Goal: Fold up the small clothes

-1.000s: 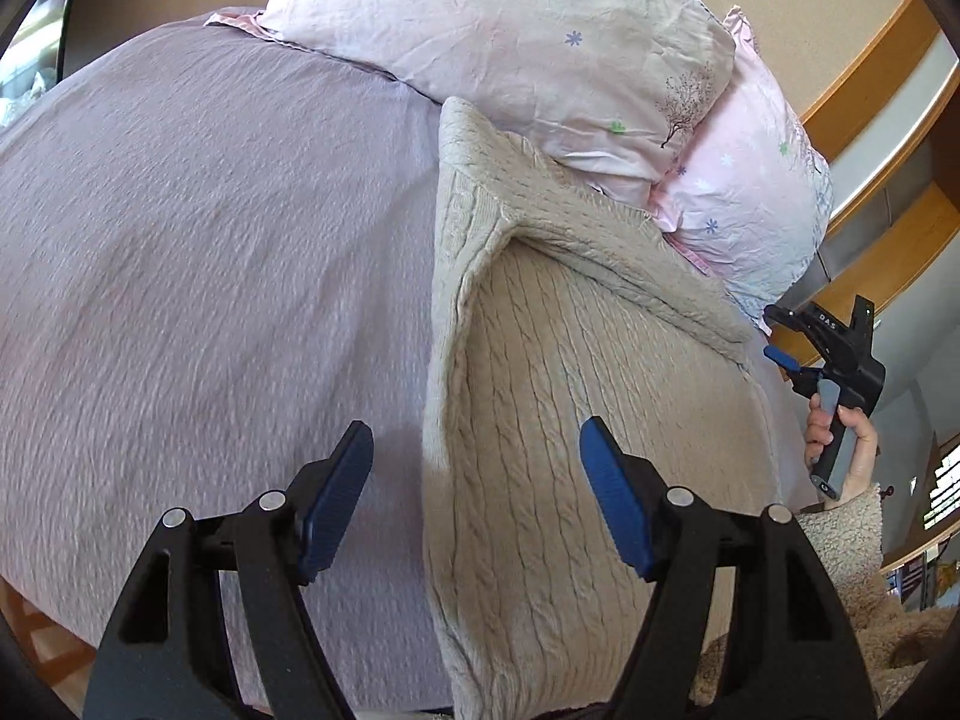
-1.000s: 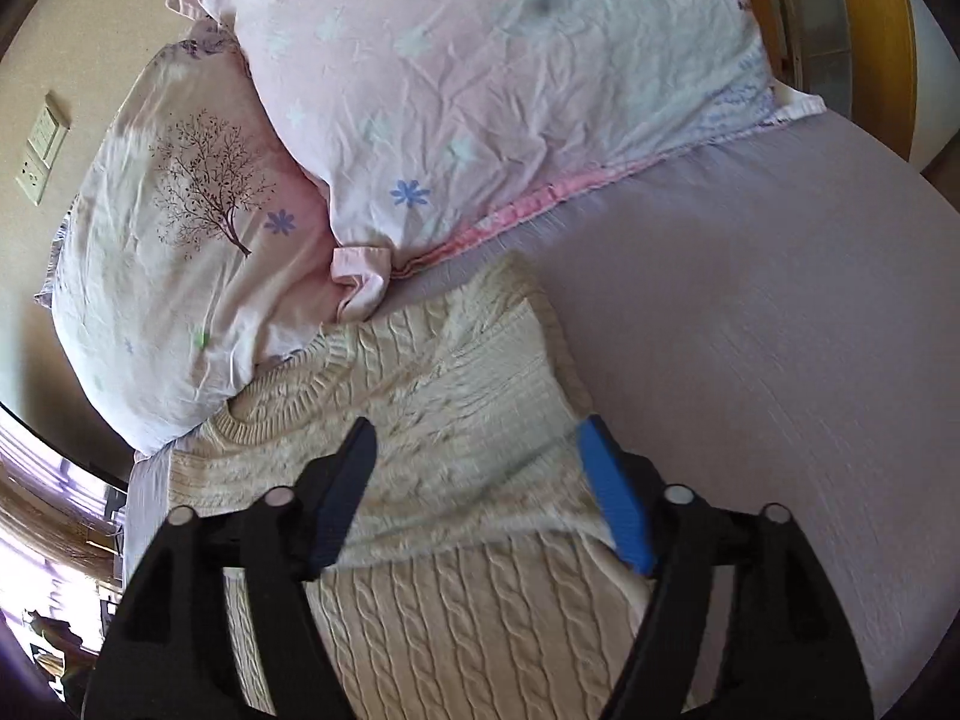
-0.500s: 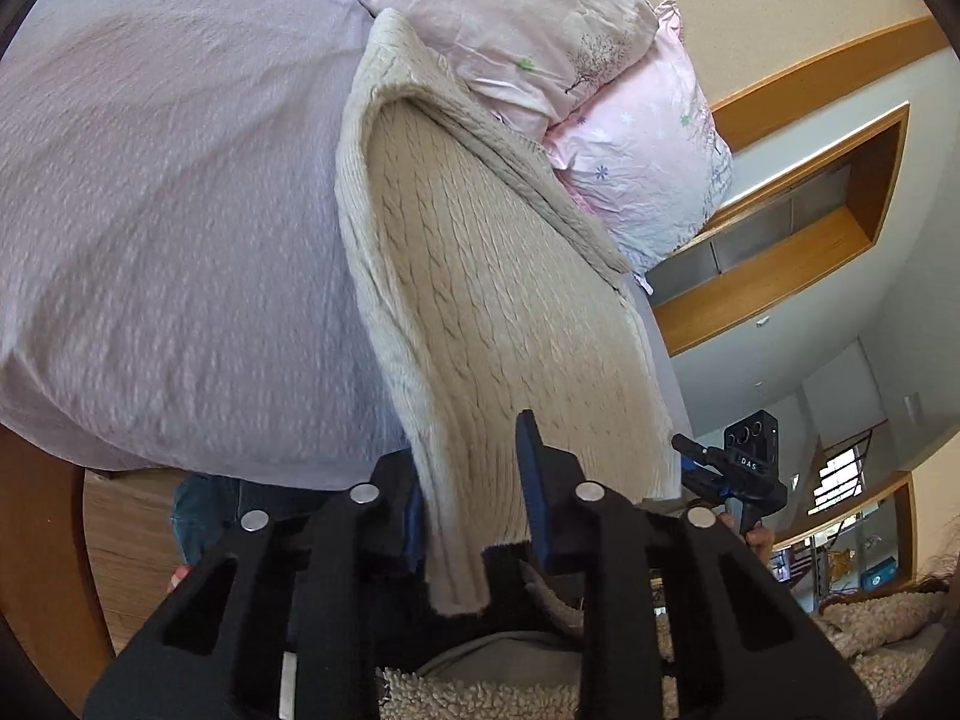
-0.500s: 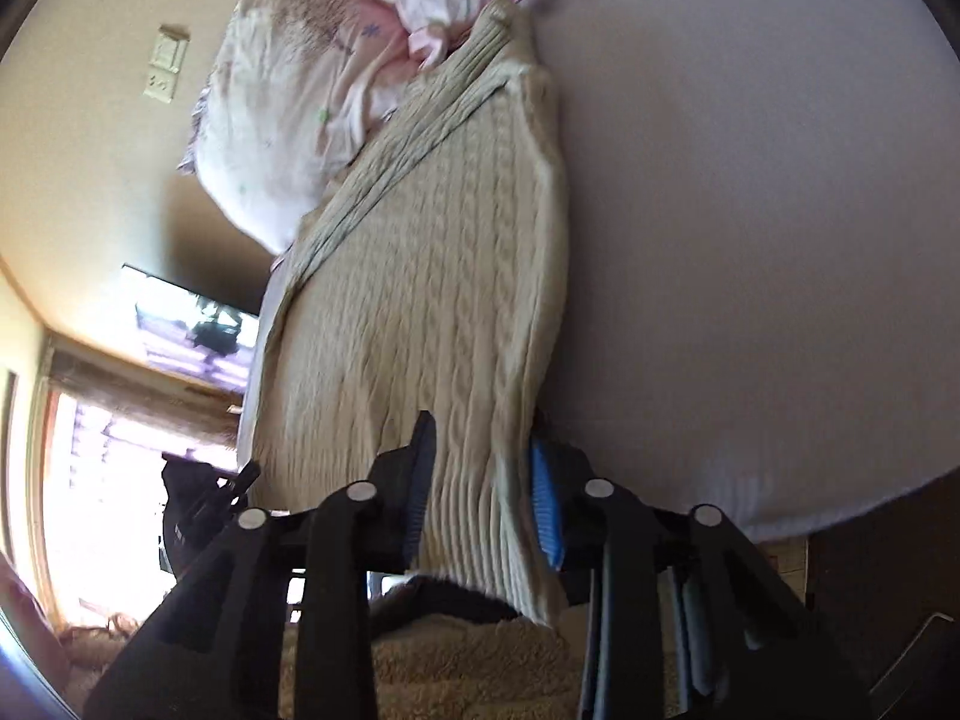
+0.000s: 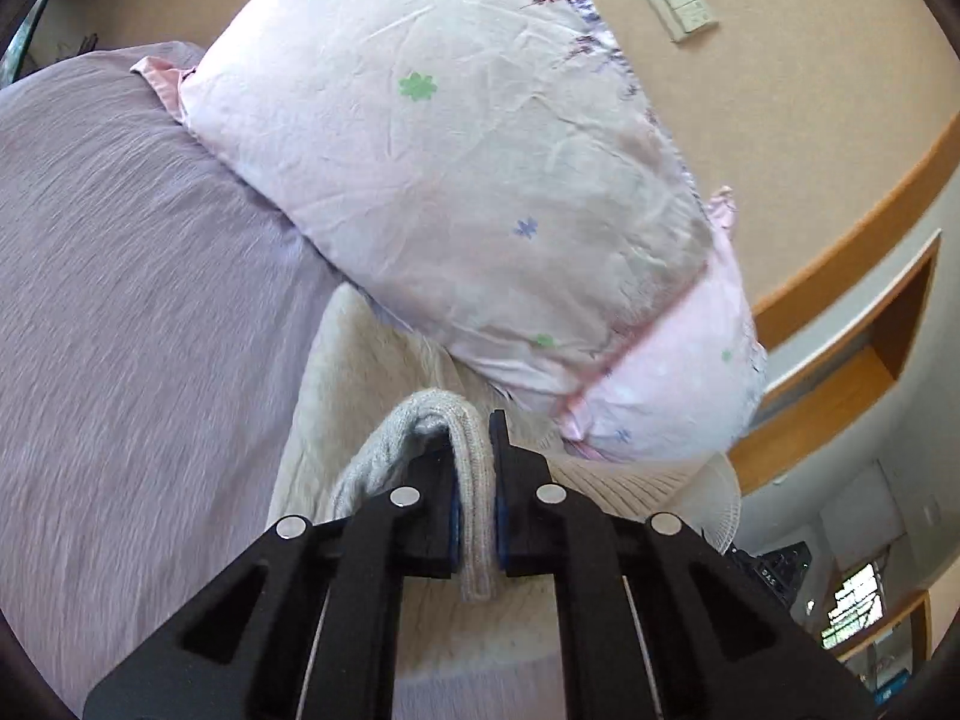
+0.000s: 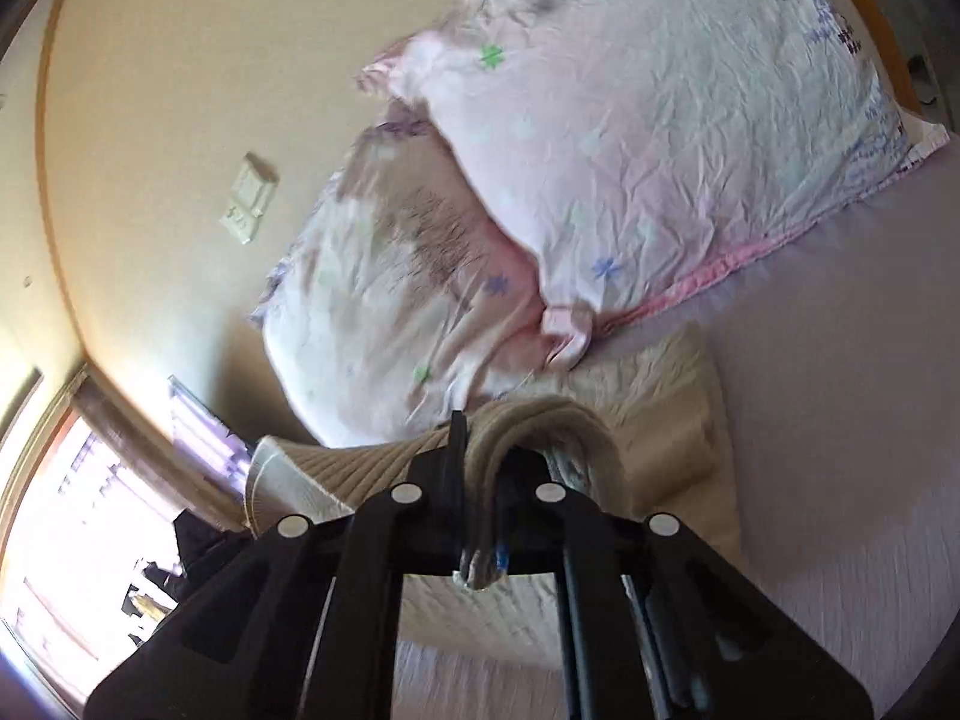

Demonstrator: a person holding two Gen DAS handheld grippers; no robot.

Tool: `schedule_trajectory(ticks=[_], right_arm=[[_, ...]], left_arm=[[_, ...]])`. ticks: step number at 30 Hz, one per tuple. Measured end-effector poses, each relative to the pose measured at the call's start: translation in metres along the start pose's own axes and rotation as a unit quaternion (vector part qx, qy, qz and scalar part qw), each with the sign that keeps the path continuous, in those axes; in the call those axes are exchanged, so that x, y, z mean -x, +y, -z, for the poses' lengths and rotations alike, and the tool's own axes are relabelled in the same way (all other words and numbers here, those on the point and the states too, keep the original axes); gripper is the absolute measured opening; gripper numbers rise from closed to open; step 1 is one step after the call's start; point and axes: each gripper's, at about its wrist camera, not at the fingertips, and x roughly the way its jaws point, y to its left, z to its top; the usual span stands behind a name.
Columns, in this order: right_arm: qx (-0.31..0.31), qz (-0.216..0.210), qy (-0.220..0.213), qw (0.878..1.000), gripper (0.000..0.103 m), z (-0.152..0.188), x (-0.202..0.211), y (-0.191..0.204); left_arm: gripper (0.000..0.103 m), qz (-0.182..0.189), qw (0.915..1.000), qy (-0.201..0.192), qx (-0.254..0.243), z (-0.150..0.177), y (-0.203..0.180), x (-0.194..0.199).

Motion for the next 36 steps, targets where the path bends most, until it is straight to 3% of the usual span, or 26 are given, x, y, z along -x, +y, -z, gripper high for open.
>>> schedule_trajectory(ticks=[4,6,8,9,10,11,12,15,17,19,23,26,27,28,30,32,36], right_arm=[[-0.054,0.091,0.042,0.994,0.009,-0.012,-0.084,-0.029],[-0.082,0.123,0.059,0.987,0.017,-0.010,-0.099,-0.043],[-0.097,0.134,0.049,0.985,0.042,-0.013,-0.098,-0.047],[-0.093,0.142,0.030,0.985,0.049,-0.015,-0.092,-0.045],[-0.081,0.165,0.008,0.983,0.069,-0.016,-0.084,-0.040],[-0.066,0.198,-0.018,0.978,0.094,-0.016,-0.073,-0.034],[-0.046,0.207,-0.040,0.976,0.099,-0.013,-0.061,-0.027],[-0.011,0.170,-0.026,0.985,0.099,-0.009,-0.051,-0.017],[-0.013,0.139,-0.012,0.990,0.099,-0.003,-0.047,-0.016],[-0.013,0.112,-0.002,0.994,0.099,0.002,-0.047,-0.016],[0.005,0.086,-0.010,0.996,0.099,0.009,-0.042,-0.021],[-0.014,0.067,-0.022,0.997,0.099,0.009,-0.031,-0.027],[-0.025,0.058,-0.026,0.998,0.099,0.009,-0.027,-0.029],[-0.035,0.048,-0.029,0.998,0.099,0.007,-0.024,-0.033],[-0.048,0.033,-0.035,0.998,0.099,0.004,-0.020,-0.039],[-0.049,0.020,-0.048,0.997,0.099,0.001,-0.010,-0.040],[-0.044,0.008,-0.081,0.996,0.099,-0.007,0.011,-0.041]], left_arm=[[0.007,-0.077,0.9966,0.029,0.004,-0.021,0.016,-0.071],[0.007,-0.082,0.9949,0.046,0.037,-0.022,0.028,-0.088],[0.014,-0.063,0.9954,0.057,0.045,-0.023,0.029,-0.086],[0.039,-0.055,0.9959,0.063,0.036,-0.025,0.026,-0.082],[0.078,-0.052,0.9964,0.063,0.022,-0.027,0.021,-0.075],[0.091,-0.054,0.9972,0.050,0.009,-0.028,0.017,-0.063],[0.096,-0.061,0.9977,0.030,-0.005,-0.028,0.013,-0.050],[0.095,-0.088,0.9953,0.021,-0.037,-0.029,0.011,-0.023],[0.081,-0.103,0.9927,0.051,-0.036,-0.027,0.020,-0.021],[0.059,-0.115,0.9889,0.092,-0.023,-0.019,0.034,-0.027],[0.046,-0.115,0.9842,0.134,0.006,0.002,0.055,-0.037],[0.042,-0.113,0.9854,0.127,-0.006,0.012,0.048,-0.040],[0.034,-0.109,0.9854,0.131,0.004,0.015,0.048,-0.043],[0.023,-0.101,0.9859,0.132,0.023,0.017,0.048,-0.046],[0.019,-0.071,0.9875,0.121,0.072,0.020,0.052,-0.045],[0.017,0.004,0.9867,0.103,0.126,0.018,0.044,-0.041],[0.015,0.120,0.9827,0.092,0.107,0.020,-0.033,-0.058]])
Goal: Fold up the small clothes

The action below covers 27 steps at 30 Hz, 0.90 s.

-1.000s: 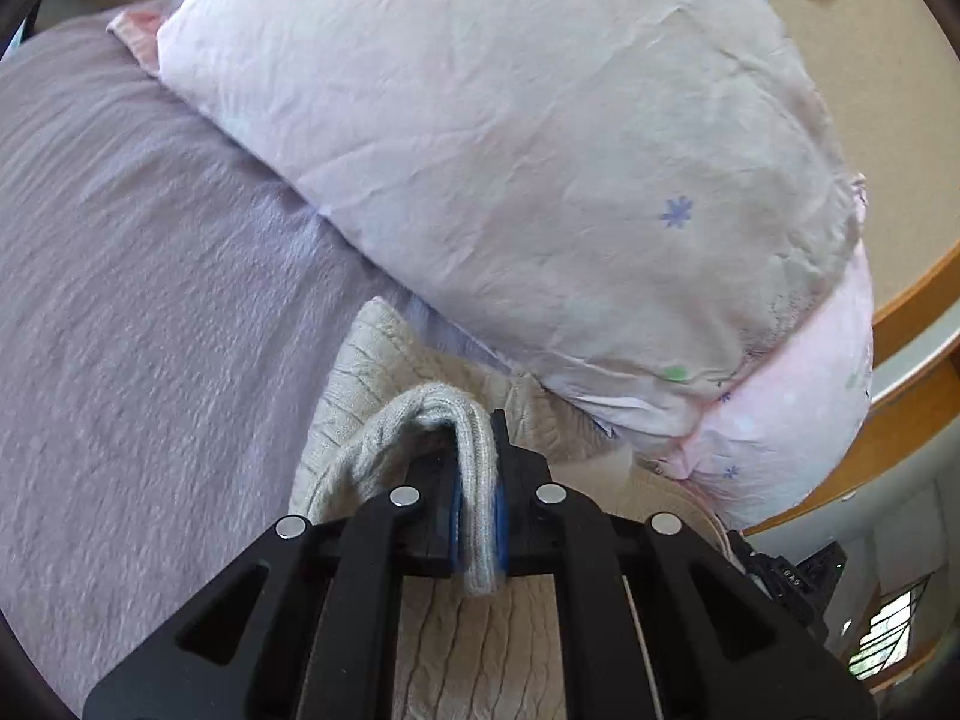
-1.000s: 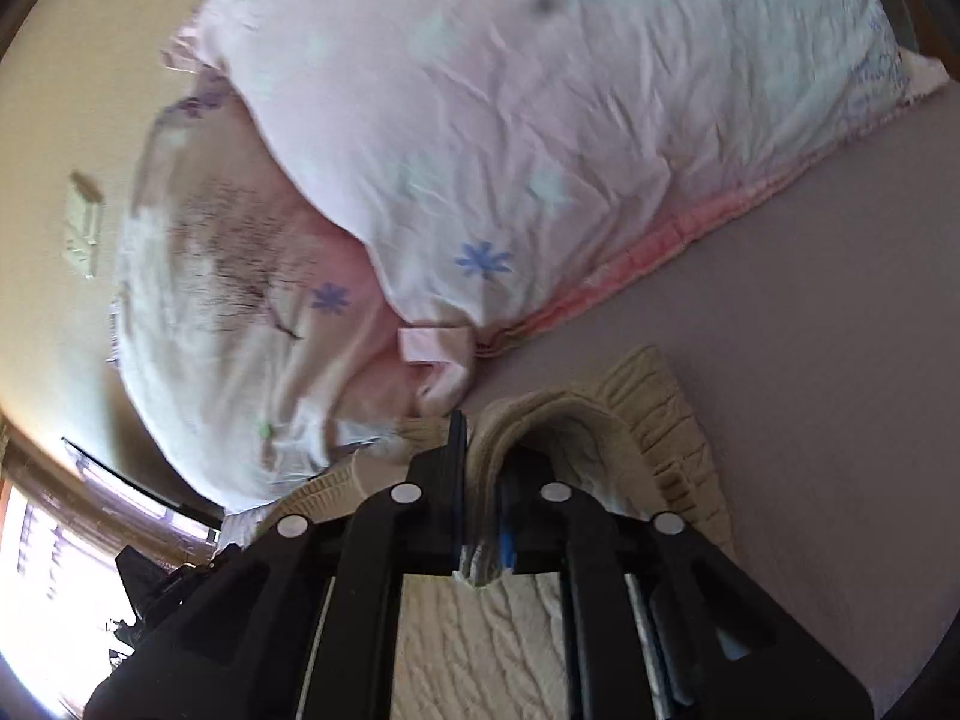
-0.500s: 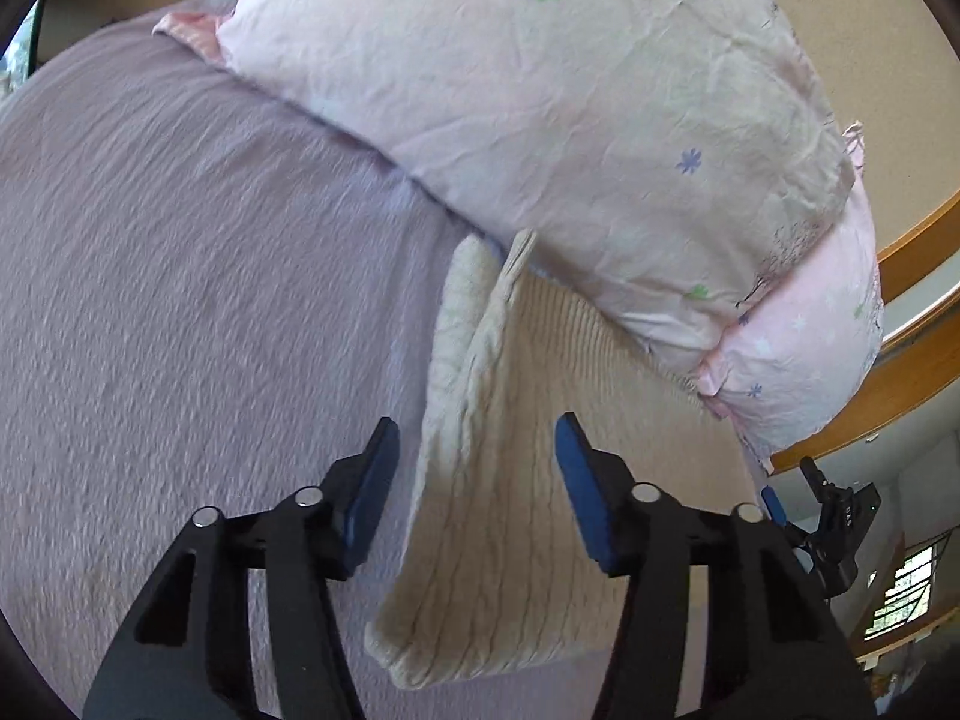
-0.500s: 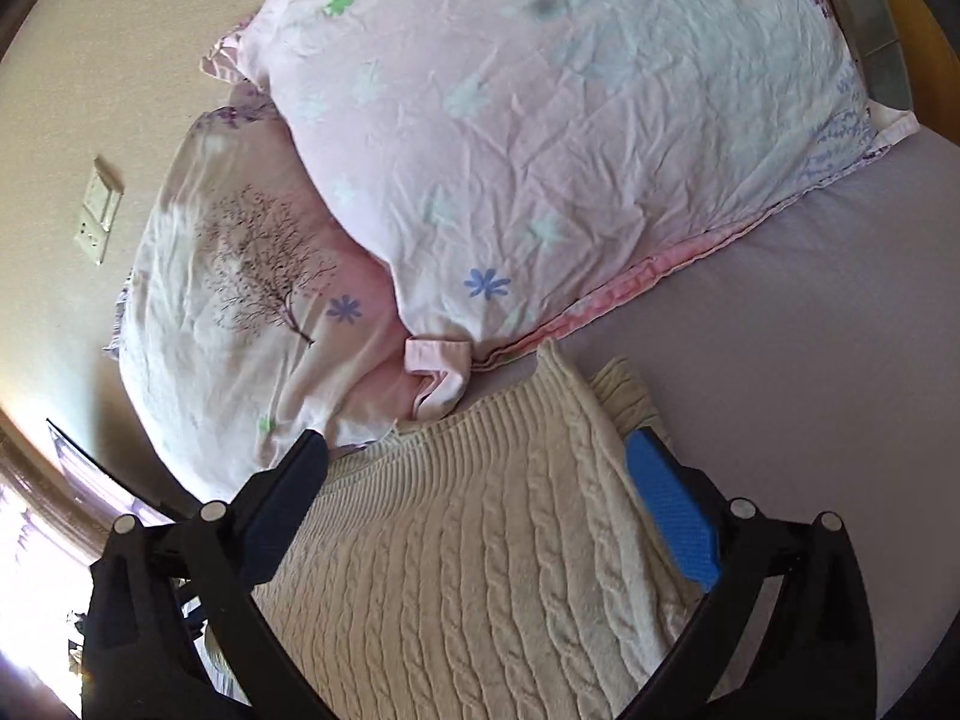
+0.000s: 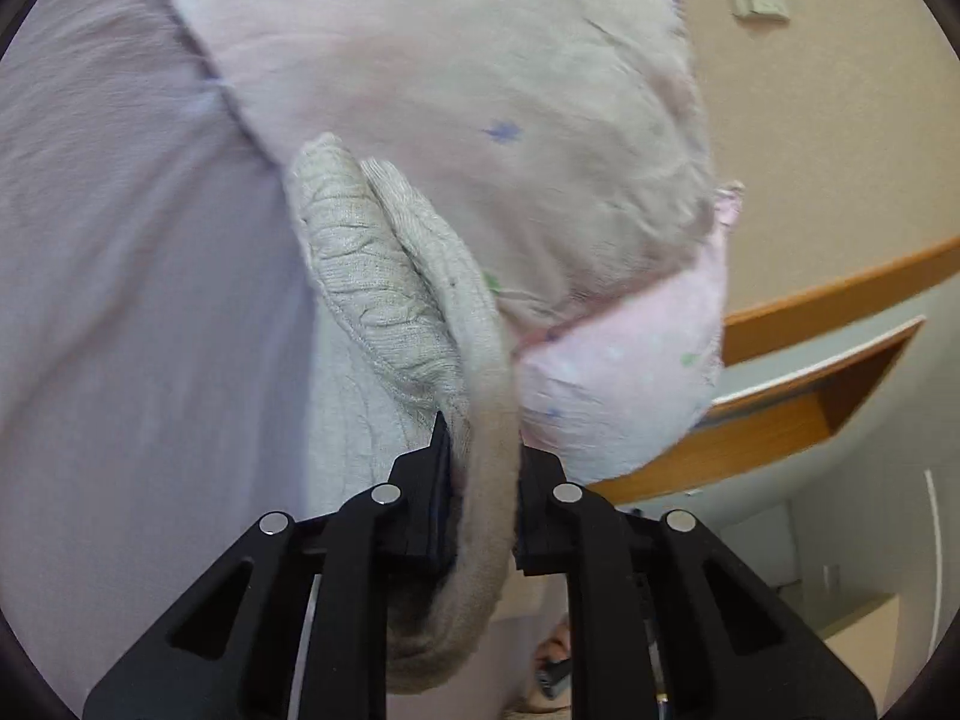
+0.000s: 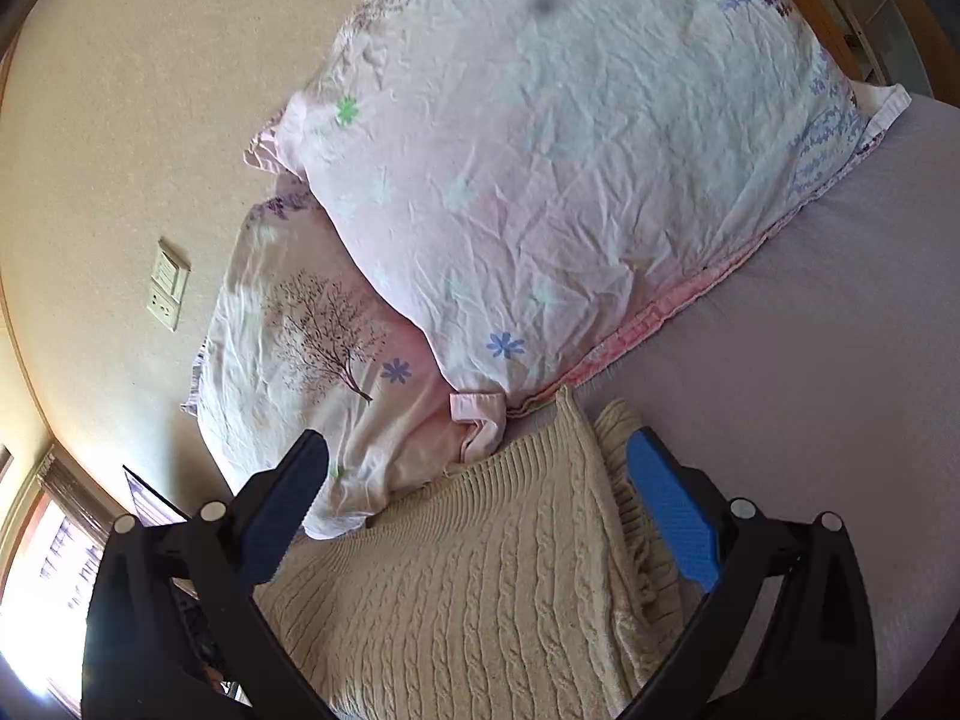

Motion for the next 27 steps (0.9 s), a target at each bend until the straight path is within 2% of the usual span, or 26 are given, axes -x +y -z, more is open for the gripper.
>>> schedule_trajectory(ticks=[2,5,6,8,9,10,11,12,14,15,16,17,19,22,24,27], right_arm=[[0.003,0.003,-0.020,1.000,0.099,-0.007,0.013,-0.003],[-0.012,0.006,-0.040,0.999,0.099,-0.018,0.026,-0.015],[-0.015,0.013,-0.041,0.999,0.099,-0.022,0.029,-0.020],[-0.024,0.027,-0.034,0.999,0.099,-0.028,0.031,-0.030],[-0.032,0.029,-0.024,0.999,0.099,-0.030,0.031,-0.036],[-0.041,0.030,-0.007,0.999,0.099,-0.032,0.028,-0.041],[-0.049,0.030,0.013,0.998,0.099,-0.034,0.025,-0.047],[-0.052,0.032,0.033,0.998,0.099,-0.036,0.020,-0.050],[-0.054,0.036,0.069,0.996,0.099,-0.036,0.013,-0.056],[-0.055,0.040,0.088,0.994,0.099,-0.035,0.009,-0.058],[-0.058,0.045,0.107,0.992,0.099,-0.033,0.004,-0.060],[-0.061,0.047,0.125,0.989,0.099,-0.031,-0.001,-0.062],[-0.072,0.050,0.160,0.983,0.099,-0.024,-0.012,-0.067],[-0.096,0.032,0.206,0.973,0.099,-0.009,-0.027,-0.075],[-0.078,0.034,0.214,0.973,0.098,-0.005,-0.032,-0.069],[-0.060,0.025,0.235,0.970,0.094,0.003,-0.040,-0.060]], left_arm=[[0.015,0.052,0.9980,0.031,-0.019,0.016,-0.036,-0.041],[0.015,0.104,0.9894,0.095,-0.036,0.051,-0.071,-0.123],[0.015,0.113,0.9858,0.122,-0.026,0.065,-0.075,-0.155],[0.015,0.093,0.9783,0.185,-0.012,0.092,-0.076,-0.218],[0.015,0.088,0.9716,0.220,-0.006,0.102,-0.074,-0.241],[0.015,0.096,0.9631,0.251,0.005,0.111,-0.073,-0.257],[0.015,0.107,0.9578,0.267,0.005,0.115,-0.076,-0.260],[0.017,0.117,0.9585,0.259,-0.017,0.115,-0.084,-0.253],[0.048,0.120,0.9648,0.218,-0.086,0.106,-0.101,-0.222],[0.078,0.108,0.9694,0.188,-0.115,0.100,-0.106,-0.203],[0.084,0.080,0.9746,0.153,-0.143,0.094,-0.109,-0.184],[0.084,0.045,0.9763,0.126,-0.170,0.088,-0.109,-0.167],[0.084,-0.055,0.9702,0.097,-0.215,0.080,-0.101,-0.146],[0.084,-0.149,0.9627,0.098,-0.203,0.062,-0.064,-0.144],[0.084,-0.174,0.9632,0.115,-0.170,0.057,-0.033,-0.139],[0.084,-0.165,0.9647,0.138,-0.152,0.064,-0.018,-0.153]])
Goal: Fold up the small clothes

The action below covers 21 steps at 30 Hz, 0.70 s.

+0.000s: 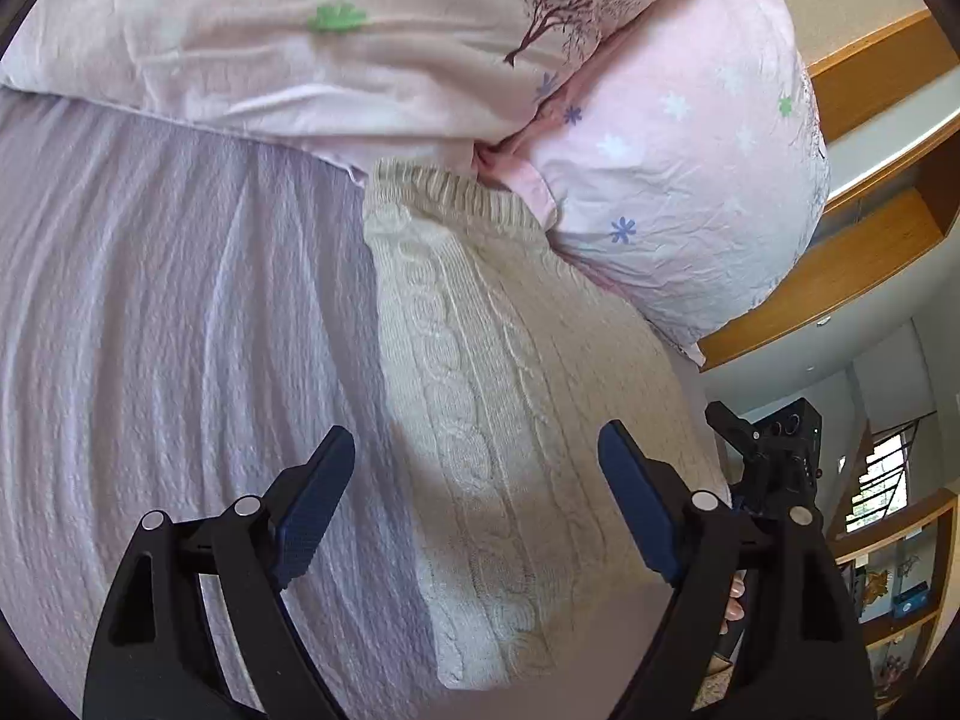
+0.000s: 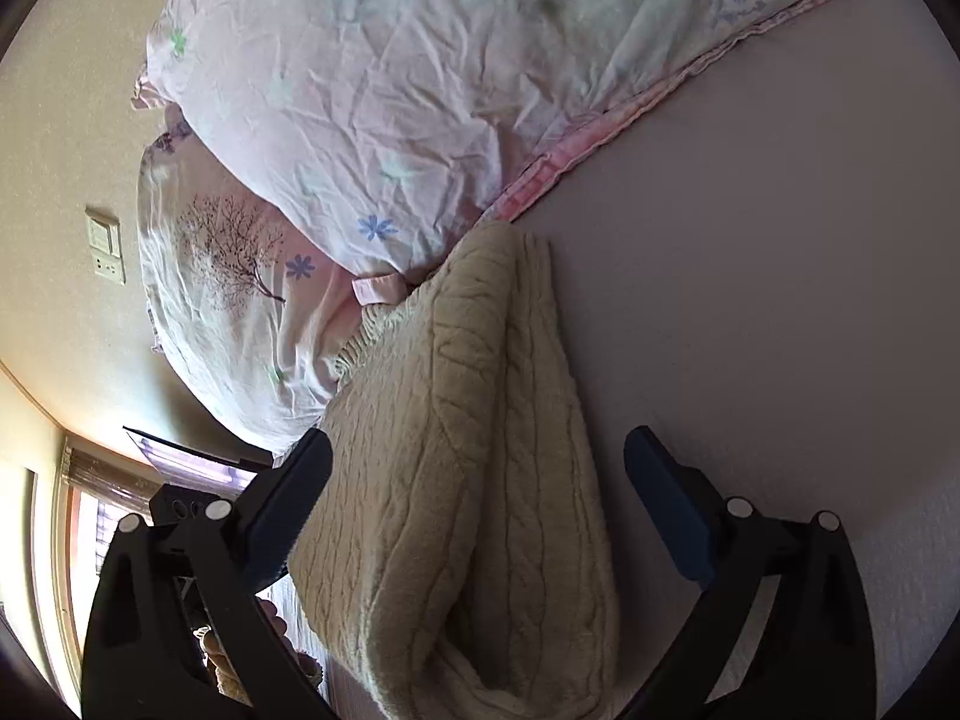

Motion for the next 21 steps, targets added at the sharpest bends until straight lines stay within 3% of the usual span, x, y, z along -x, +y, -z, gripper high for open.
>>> schedule_trajectory(ticks=[1,2,4,5,7,9,11,12,15,16,18,19,21], right_arm=[[0.005,-0.004,0.015,1.000,0.083,0.003,-0.007,0.002],[0.009,-0.001,0.031,0.999,0.065,0.005,-0.014,0.004],[0.027,0.014,0.020,0.999,0.049,0.010,-0.016,0.010],[0.029,-0.001,0.016,0.999,0.041,0.011,-0.014,0.012],[0.044,-0.036,0.003,0.998,0.038,0.016,-0.010,0.022],[0.070,-0.078,0.011,0.994,0.037,0.024,-0.015,0.040],[0.102,-0.089,0.038,0.990,0.036,0.036,-0.034,0.062],[0.122,-0.069,0.054,0.989,0.036,0.043,-0.049,0.073],[0.159,0.012,0.082,0.984,0.052,0.058,-0.077,0.090],[0.158,0.016,0.064,0.985,0.059,0.061,-0.068,0.093],[0.168,0.015,0.005,0.986,0.062,0.069,-0.039,0.100],[0.172,0.011,-0.011,0.985,0.068,0.075,-0.027,0.102],[0.167,0.008,-0.004,0.986,0.069,0.088,-0.019,0.100]], left_arm=[[0.084,0.005,0.9999,0.009,-0.001,0.002,-0.003,-0.008],[0.084,0.014,0.9997,0.018,0.000,0.007,-0.005,-0.013],[0.079,0.032,0.9992,0.019,0.015,0.011,-0.008,-0.027],[0.072,0.028,0.9994,0.009,0.015,0.010,-0.012,-0.028],[0.046,0.044,0.9990,0.006,0.010,0.007,-0.010,-0.022],[0.041,0.070,0.9974,0.008,-0.011,0.004,-0.005,0.000],[0.041,0.047,0.9973,-0.020,-0.053,0.004,-0.001,0.038],[0.042,0.030,0.9963,-0.032,-0.073,0.004,0.004,0.054],[0.052,-0.055,0.9930,-0.039,-0.097,0.002,0.028,0.076],[0.053,-0.067,0.9932,-0.037,-0.087,0.004,0.037,0.079],[0.055,-0.084,0.9907,-0.064,-0.086,0.013,0.045,0.096],[0.063,-0.088,0.9878,-0.083,-0.098,0.018,0.046,0.110],[0.074,-0.094,0.9817,-0.122,-0.113,0.026,0.043,0.132]])
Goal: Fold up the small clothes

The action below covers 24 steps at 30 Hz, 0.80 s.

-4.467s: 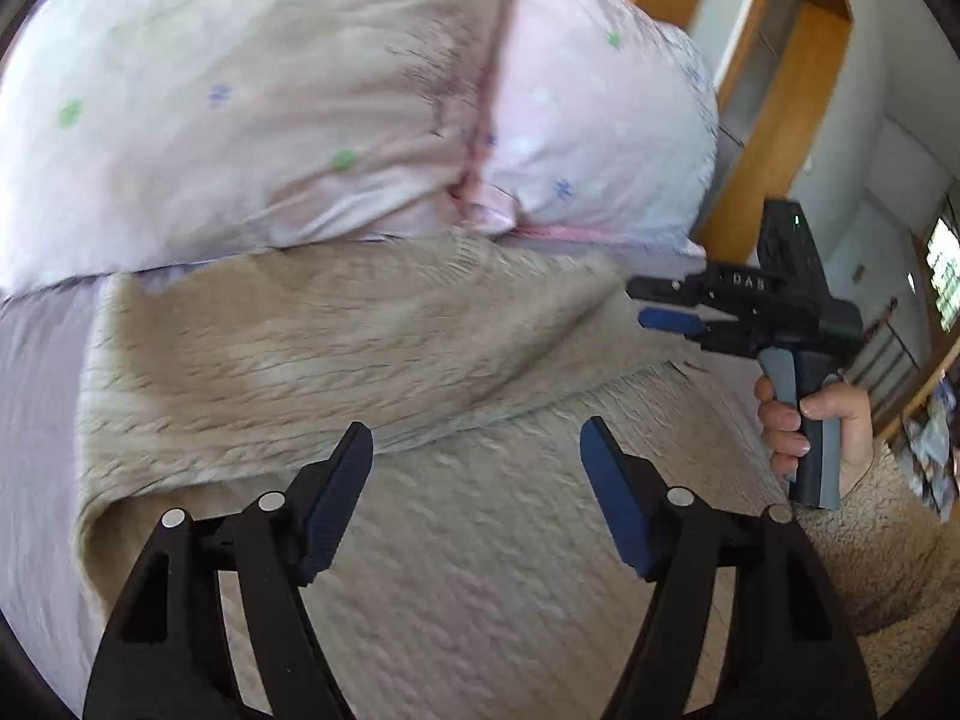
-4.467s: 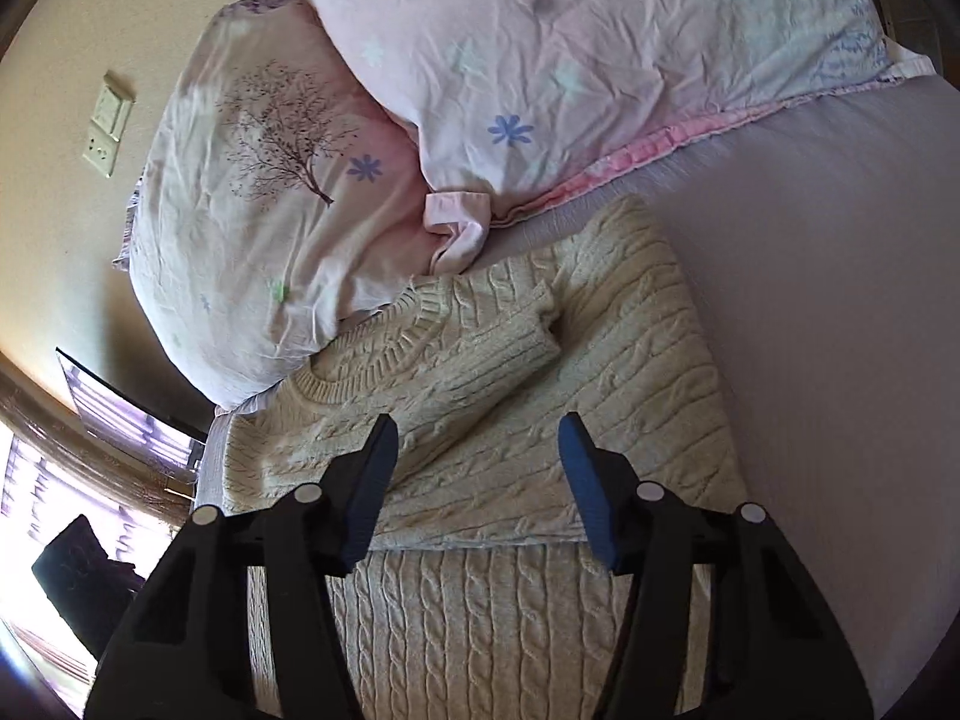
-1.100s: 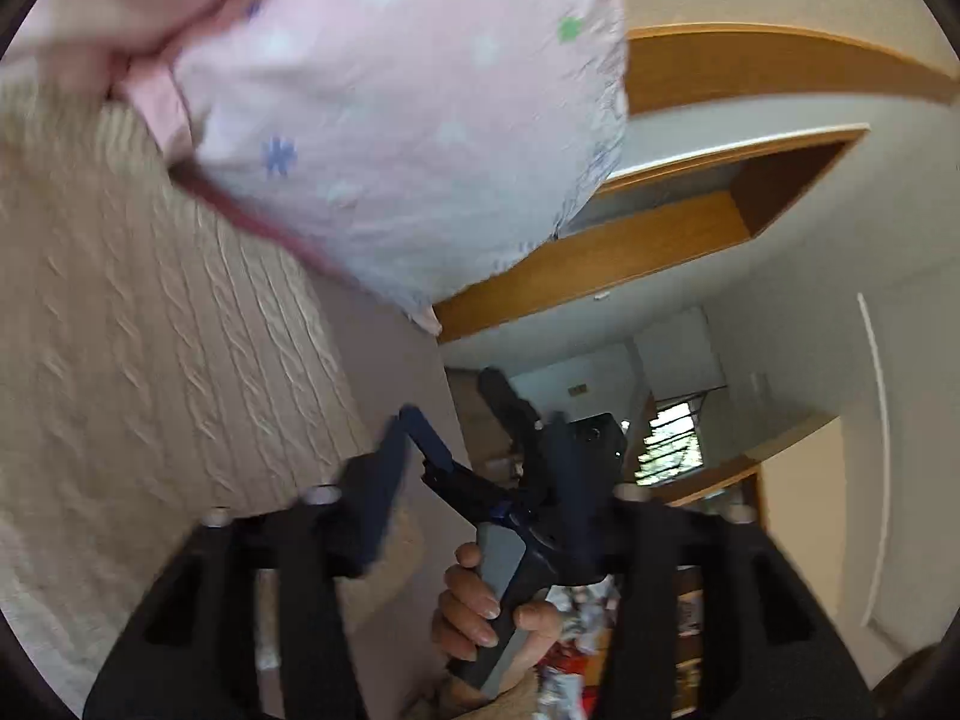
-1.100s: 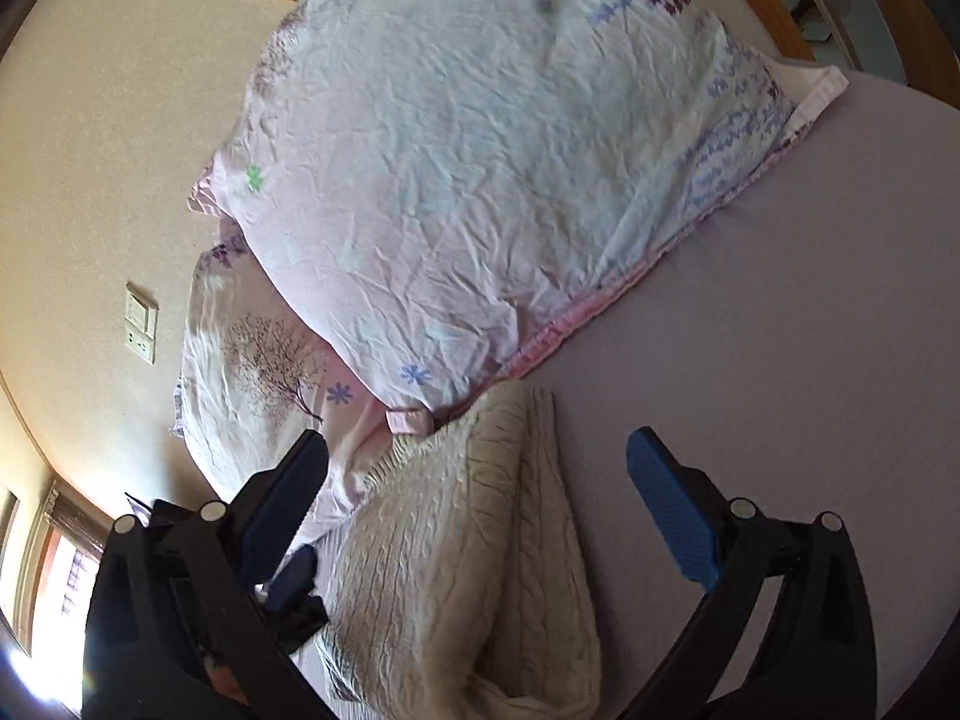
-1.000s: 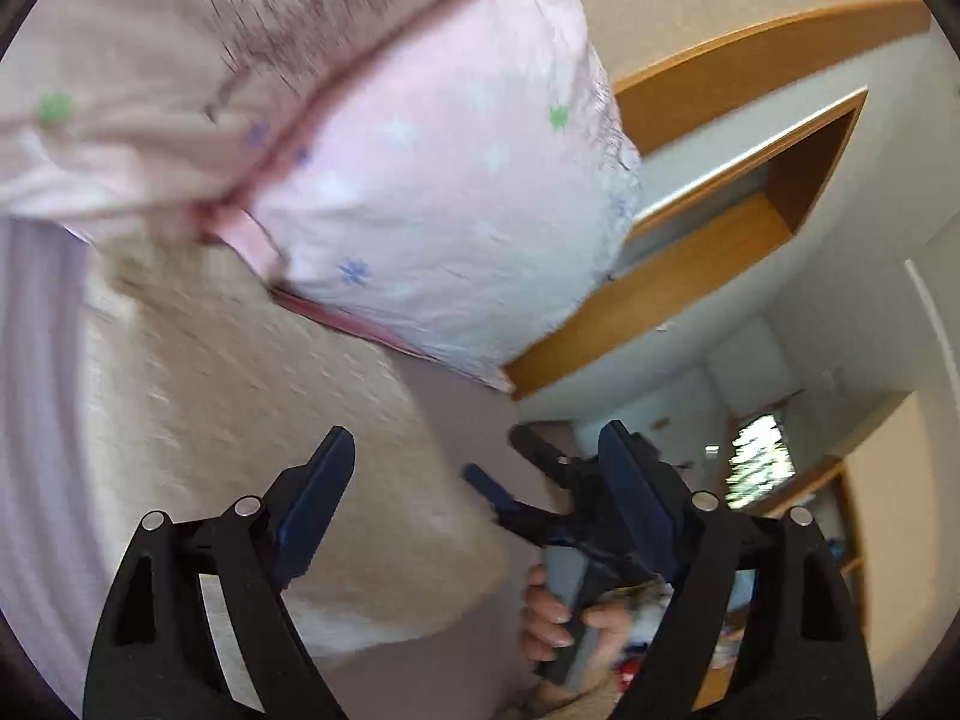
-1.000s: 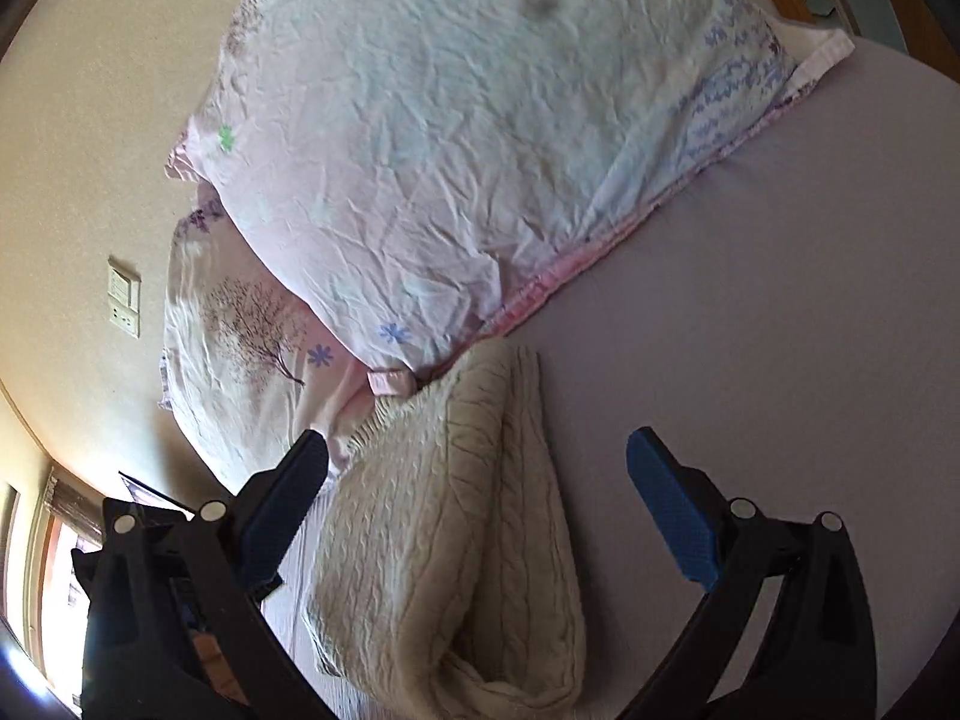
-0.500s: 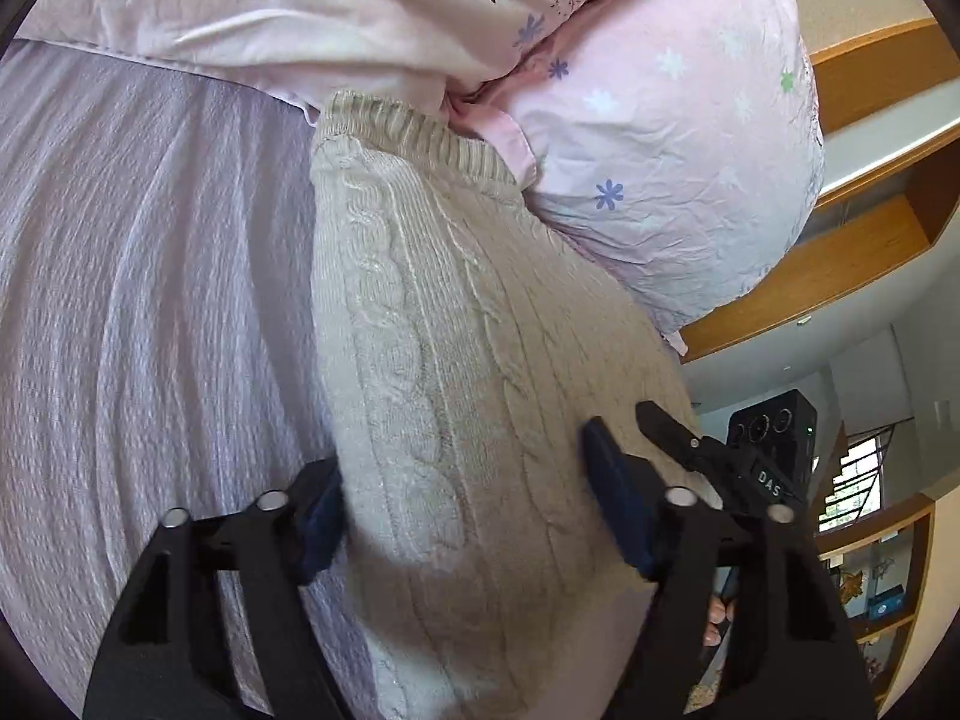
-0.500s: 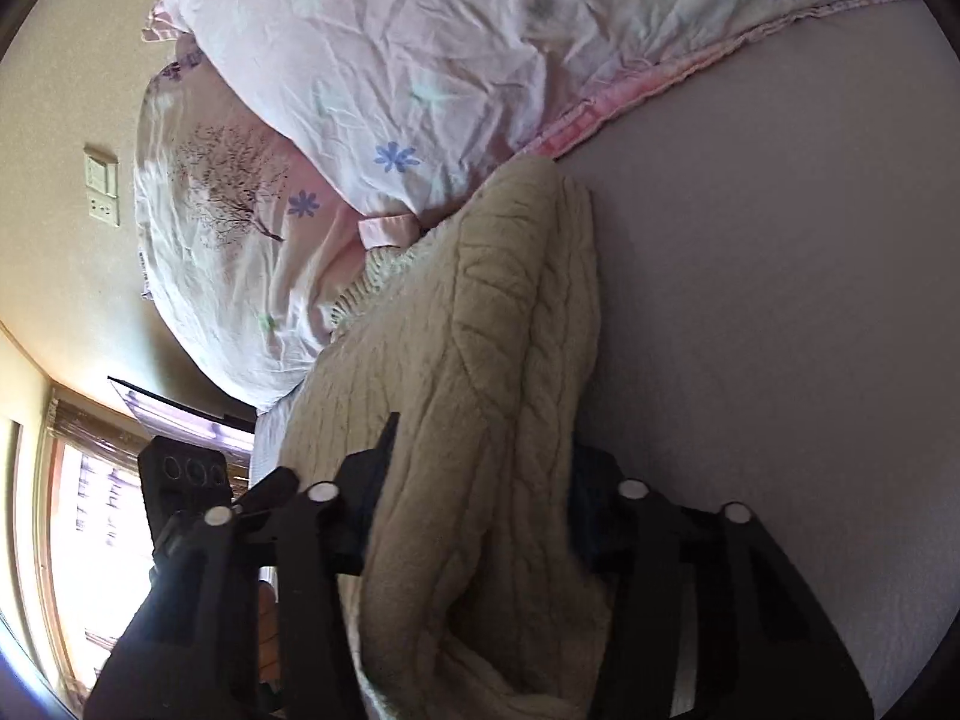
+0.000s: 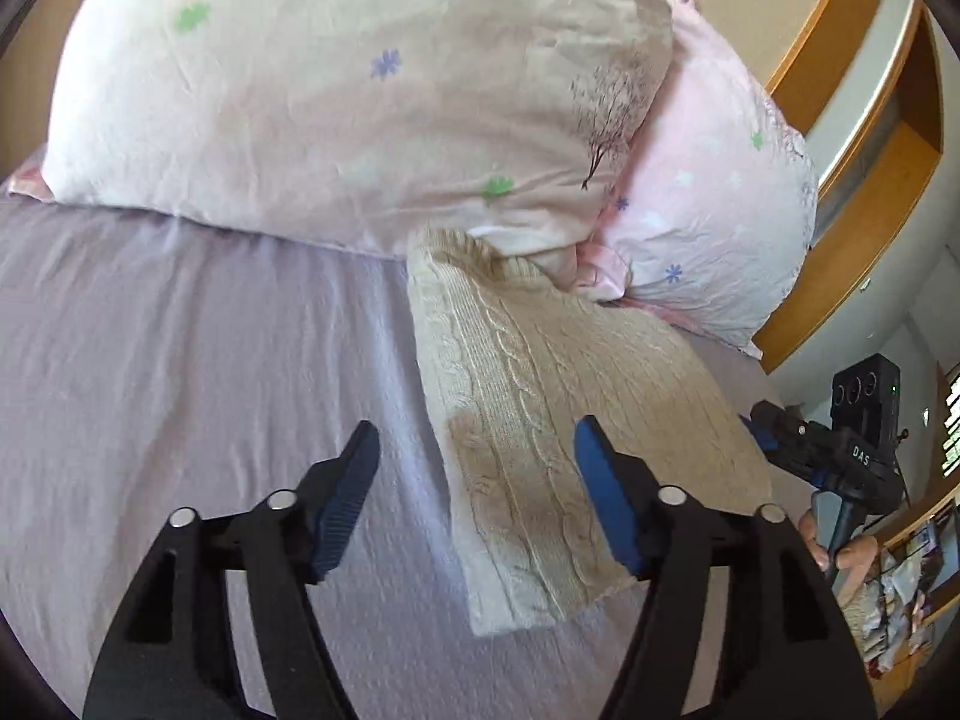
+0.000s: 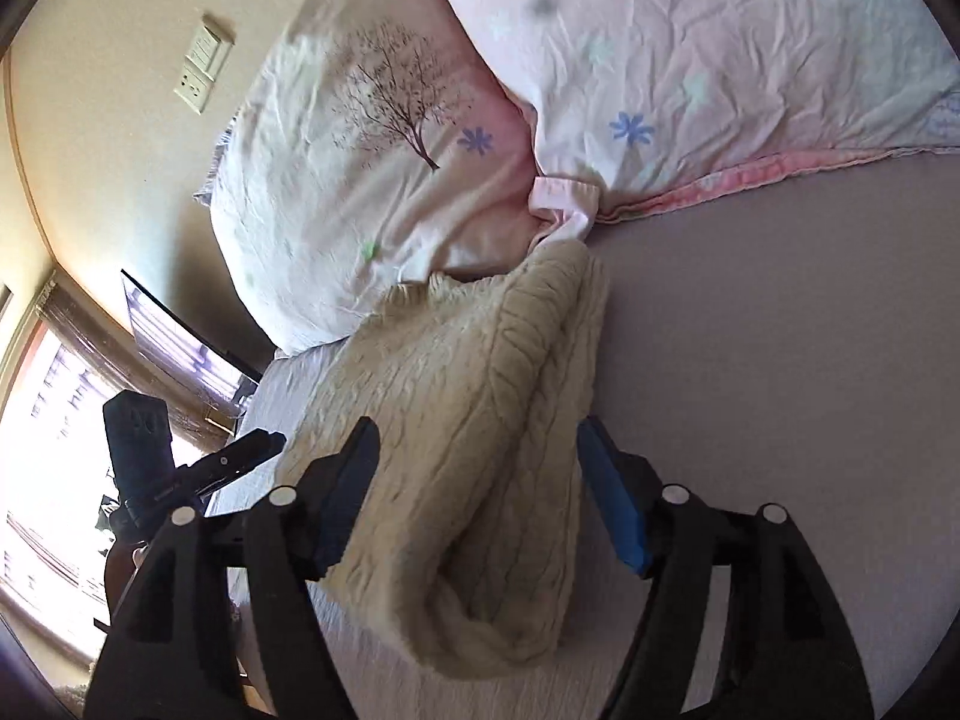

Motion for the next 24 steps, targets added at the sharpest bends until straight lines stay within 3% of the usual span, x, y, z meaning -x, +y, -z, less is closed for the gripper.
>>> schedule_trajectory(ticks=[1,2,3,5,7,8,9,10,11,12,14,17,19,20,24], right_arm=[[-0.002,0.000,0.016,1.000,0.058,0.006,-0.004,0.000],[-0.001,0.015,0.032,0.999,0.007,0.012,-0.010,-0.002],[-0.011,0.046,0.020,0.999,0.009,0.012,-0.012,-0.007],[-0.055,0.060,-0.016,0.997,0.007,0.012,-0.002,-0.021],[-0.058,0.056,-0.030,0.996,0.007,0.017,0.004,-0.019],[-0.046,0.058,-0.034,0.997,0.011,0.021,0.010,-0.014],[-0.031,0.072,-0.036,0.996,0.017,0.027,0.017,-0.005],[-0.016,0.083,-0.034,0.996,0.043,0.034,0.021,0.004],[-0.005,0.086,-0.034,0.996,0.090,0.041,0.026,0.012],[0.014,0.083,-0.043,0.995,0.101,0.051,0.033,0.023],[0.053,0.117,-0.048,0.990,0.101,0.065,0.035,0.043],[0.122,0.243,-0.048,0.961,0.101,0.085,0.024,0.070],[0.152,0.292,-0.037,0.943,0.101,0.094,0.010,0.076],[0.154,0.301,-0.026,0.941,0.101,0.096,0.003,0.075],[0.120,0.290,0.018,0.949,0.101,0.098,-0.015,0.060]], left_arm=[[0.075,0.003,0.9999,-0.009,-0.005,0.001,-0.001,0.008],[0.075,0.011,0.9999,-0.010,-0.007,0.001,-0.004,0.013],[0.075,0.016,0.9998,-0.008,-0.008,0.003,-0.007,0.015],[0.075,0.012,0.9998,0.000,-0.013,0.010,-0.010,0.020],[0.076,-0.018,0.9996,0.007,-0.022,0.022,-0.015,0.026],[0.079,-0.034,0.9989,0.013,-0.030,0.028,-0.019,0.027],[0.088,-0.050,0.9979,0.019,-0.037,0.036,-0.022,0.028],[0.099,-0.074,0.9962,0.022,-0.042,0.045,-0.023,0.030],[0.102,-0.103,0.9934,0.024,-0.045,0.053,-0.025,0.031],[0.102,-0.120,0.9911,0.026,-0.052,0.061,-0.030,0.030],[0.102,-0.131,0.9885,0.039,-0.066,0.073,-0.037,0.025],[0.102,-0.156,0.9829,0.065,-0.073,0.085,-0.046,0.012],[0.102,-0.171,0.9781,0.079,-0.089,0.090,-0.052,-0.001],[0.102,-0.178,0.9759,0.084,-0.094,0.092,-0.054,-0.007],[0.102,-0.187,0.9728,0.093,-0.101,0.098,-0.057,-0.019]])
